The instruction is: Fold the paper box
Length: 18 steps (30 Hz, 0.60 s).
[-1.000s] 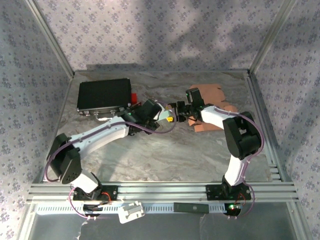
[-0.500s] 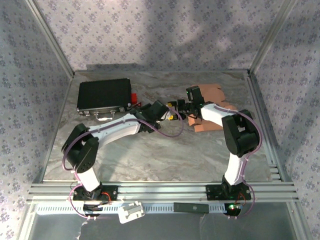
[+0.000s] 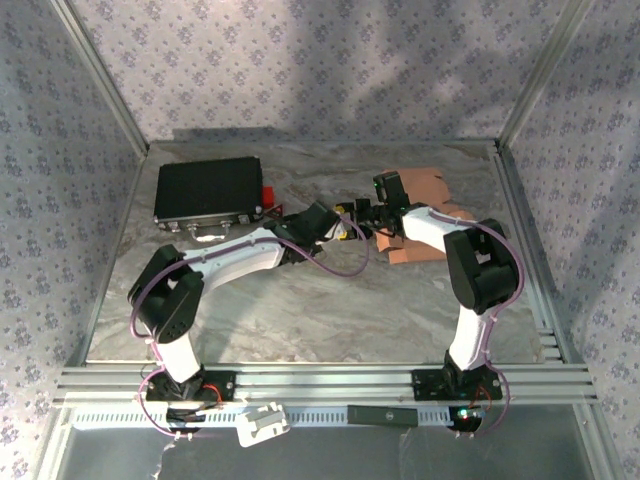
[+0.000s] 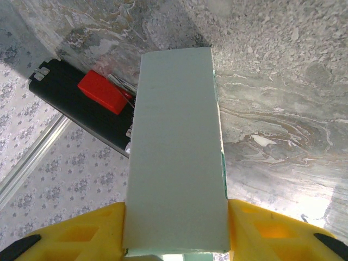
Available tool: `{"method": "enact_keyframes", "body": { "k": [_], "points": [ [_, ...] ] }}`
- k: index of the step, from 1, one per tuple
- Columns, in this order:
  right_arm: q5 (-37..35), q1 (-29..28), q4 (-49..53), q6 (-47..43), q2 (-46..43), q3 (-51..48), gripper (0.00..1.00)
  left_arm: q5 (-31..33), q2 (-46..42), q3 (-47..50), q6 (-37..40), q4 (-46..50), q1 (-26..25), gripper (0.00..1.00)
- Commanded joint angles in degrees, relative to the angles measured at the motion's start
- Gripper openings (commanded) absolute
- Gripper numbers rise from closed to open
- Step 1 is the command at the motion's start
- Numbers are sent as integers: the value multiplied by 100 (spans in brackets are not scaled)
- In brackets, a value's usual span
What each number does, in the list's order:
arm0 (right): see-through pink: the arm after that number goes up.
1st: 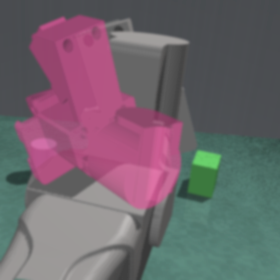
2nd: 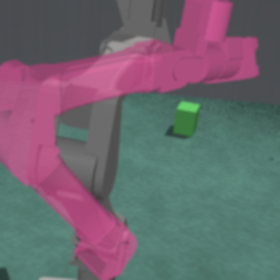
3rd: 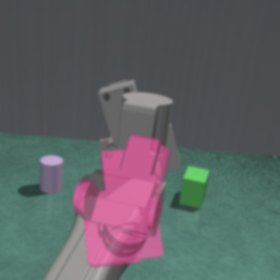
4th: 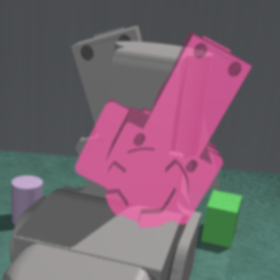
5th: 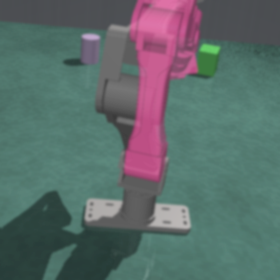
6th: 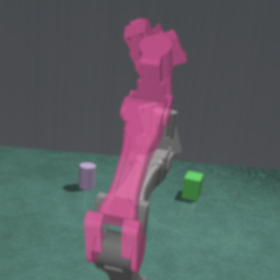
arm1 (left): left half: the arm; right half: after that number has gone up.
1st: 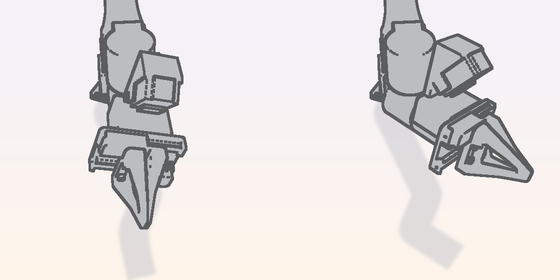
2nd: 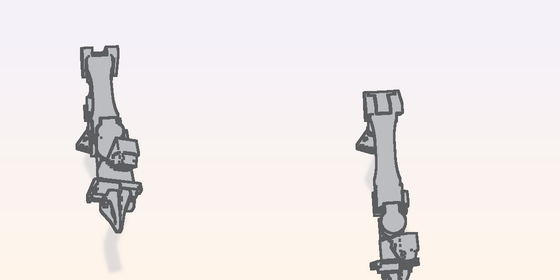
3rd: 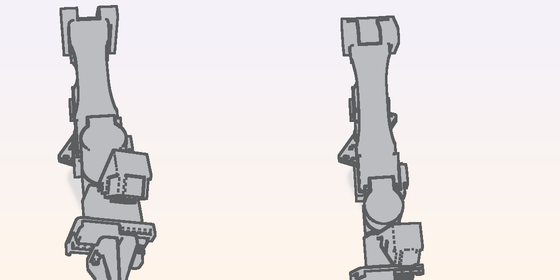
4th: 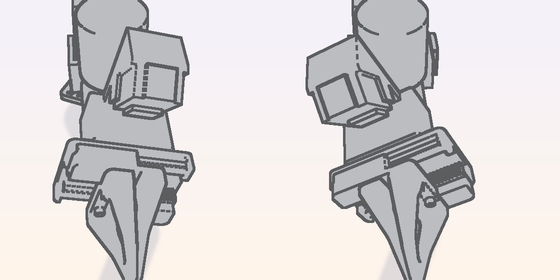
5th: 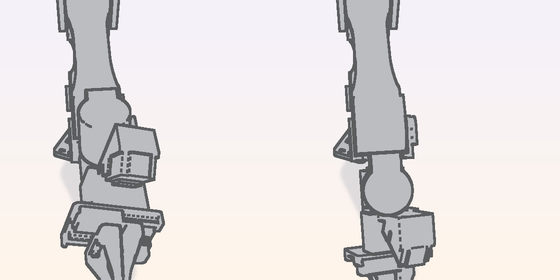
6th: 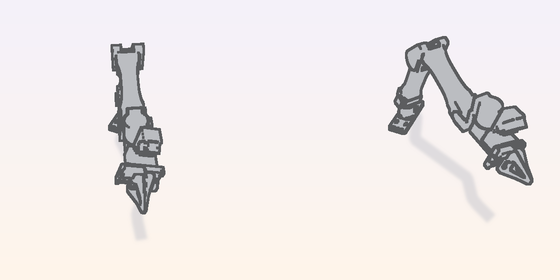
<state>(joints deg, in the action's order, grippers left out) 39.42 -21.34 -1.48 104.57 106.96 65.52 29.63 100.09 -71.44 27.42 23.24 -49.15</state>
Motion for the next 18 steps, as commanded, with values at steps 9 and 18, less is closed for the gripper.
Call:
{"method": "enact_keyframes", "body": {
  "k": [9, 18],
  "points": [
    [-148, 47, 288, -20, 223, -8, 54, -86, 241, 7, -16, 26, 5, 46],
    [-568, 438, 1633, -1609, -865, 166, 79, -897, -286, -10, -211, 552, -7, 41]
  ]
}}
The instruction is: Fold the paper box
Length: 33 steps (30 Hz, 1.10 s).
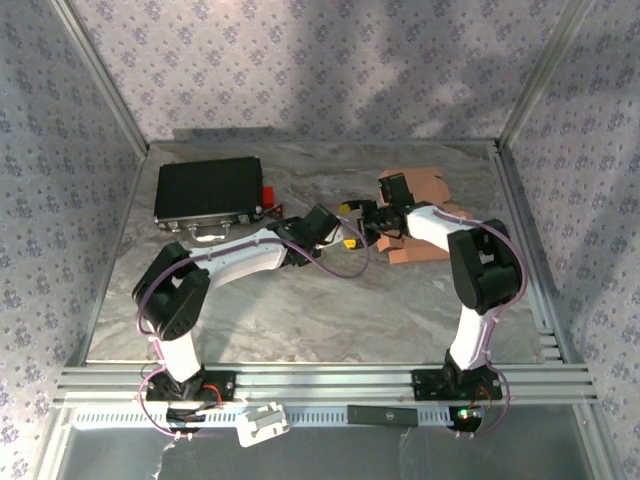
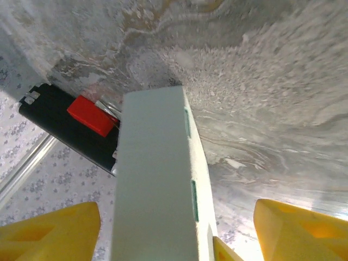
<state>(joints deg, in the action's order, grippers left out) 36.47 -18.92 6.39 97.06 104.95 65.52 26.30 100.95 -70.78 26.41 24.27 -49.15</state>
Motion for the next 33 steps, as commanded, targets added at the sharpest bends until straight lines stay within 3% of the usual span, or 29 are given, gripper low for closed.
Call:
{"method": "enact_keyframes", "body": {
  "k": [1, 7, 10, 12, 15, 18, 22, 25, 33],
  "points": [
    [-321, 295, 1012, -1136, -877, 141, 81, -709, -450, -85, -102, 582, -16, 41],
    [-257, 984, 1649, -3028, -1973, 13, 81, -1780, -847, -164, -16, 1416, -70, 42],
    [-363, 951, 2118, -4499, -2196, 142, 73, -2264, -1023, -214, 59, 1844, -114, 43],
    [-826, 734, 2311, -5419, -2456, 1, 67, -2313, -1040, -268, 119, 2043, -114, 44],
    [-1398, 463, 1973, -6369, -3004, -685, 64, -2334, -994, -253, 225, 2141, -89, 44],
    [-1431, 289, 981, -6939, -3671, -1631, 56, -2367, -839, -141, 285, 2068, -13, 44],
    [-1453, -270, 291, -7873, -4395, -2348, 56, -2270, -664, -32, 264, 1921, 96, 48],
    [-1606, -595, 533, -8447, -4351, -2305, 56, -2318, -681, -31, 226, 1865, 161, 57],
    [-1927, -1076, 675, -9307, -3543, -1820, 56, -2277, -795, -5, 129, 1790, 257, 59]
  ]
}}
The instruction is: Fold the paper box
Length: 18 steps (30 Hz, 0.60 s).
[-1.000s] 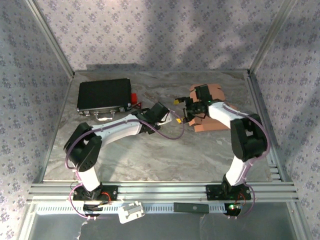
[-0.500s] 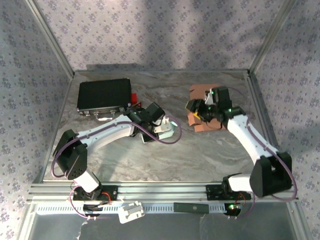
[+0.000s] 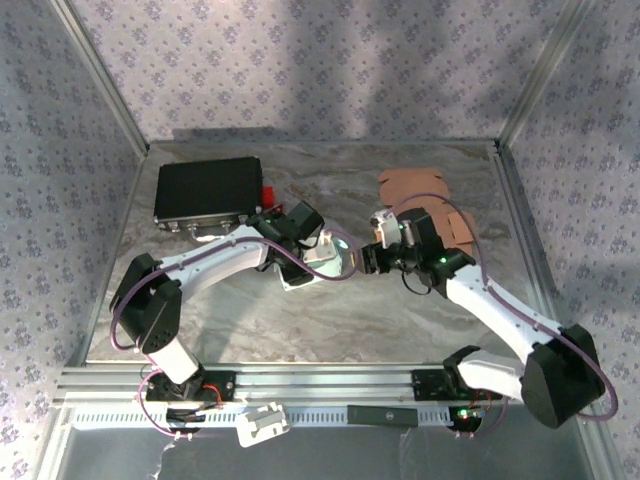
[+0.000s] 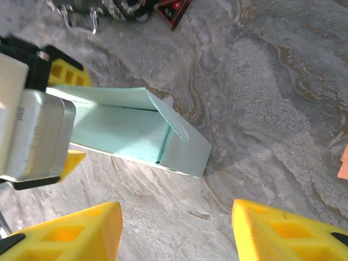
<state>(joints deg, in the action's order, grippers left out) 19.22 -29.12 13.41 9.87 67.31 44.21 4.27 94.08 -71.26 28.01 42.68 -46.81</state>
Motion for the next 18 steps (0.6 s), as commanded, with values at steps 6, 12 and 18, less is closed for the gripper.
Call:
{"method": "enact_keyframes", "body": {
  "k": [6, 12, 18],
  "points": [
    [167, -143, 188, -952, 872, 973, 53, -242, -353, 166, -238, -192, 74, 61],
    [342, -159, 500, -1195, 1365, 1404, 50, -406, -588, 231, -392, -336, 194, 62],
    [425, -162, 763, -1377, 1644, 1600, 46, -453, -627, 260, -464, -279, 223, 62]
  ]
}}
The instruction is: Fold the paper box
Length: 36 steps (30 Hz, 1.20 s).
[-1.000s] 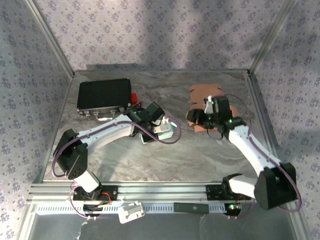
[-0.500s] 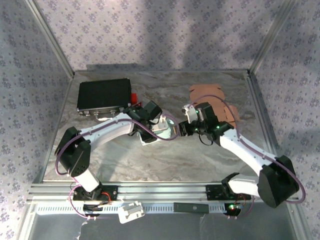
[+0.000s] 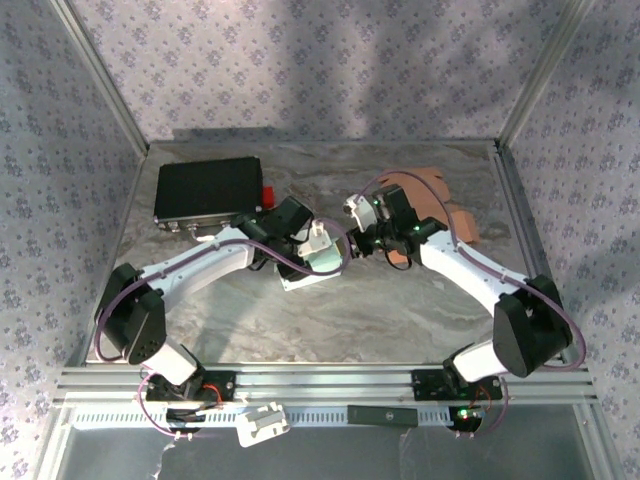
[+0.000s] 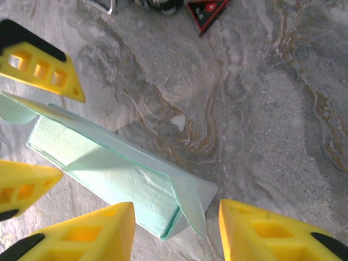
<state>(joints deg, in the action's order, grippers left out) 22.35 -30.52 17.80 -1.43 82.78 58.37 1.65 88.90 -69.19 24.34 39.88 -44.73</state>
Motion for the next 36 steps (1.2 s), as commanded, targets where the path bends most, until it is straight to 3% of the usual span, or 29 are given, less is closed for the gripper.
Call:
{"method": "enact_keyframes", "body": {
  "k": [1, 12, 24, 36],
  "points": [
    [128, 2, 306, -246, 106, 167, 45, -200, -97, 54, -104, 5, 8, 62],
    [-19, -48, 464, -278, 342, 392, 33, -229, -5, 10, -165, 40, 4, 61],
    [-402, -277, 621, -274, 388, 504, 10, -90, 191, -33, -225, 35, -57, 59],
    [-981, -597, 639, 363, 388, 503, 1, 52, 199, 78, -398, -66, -80, 58]
  ]
}}
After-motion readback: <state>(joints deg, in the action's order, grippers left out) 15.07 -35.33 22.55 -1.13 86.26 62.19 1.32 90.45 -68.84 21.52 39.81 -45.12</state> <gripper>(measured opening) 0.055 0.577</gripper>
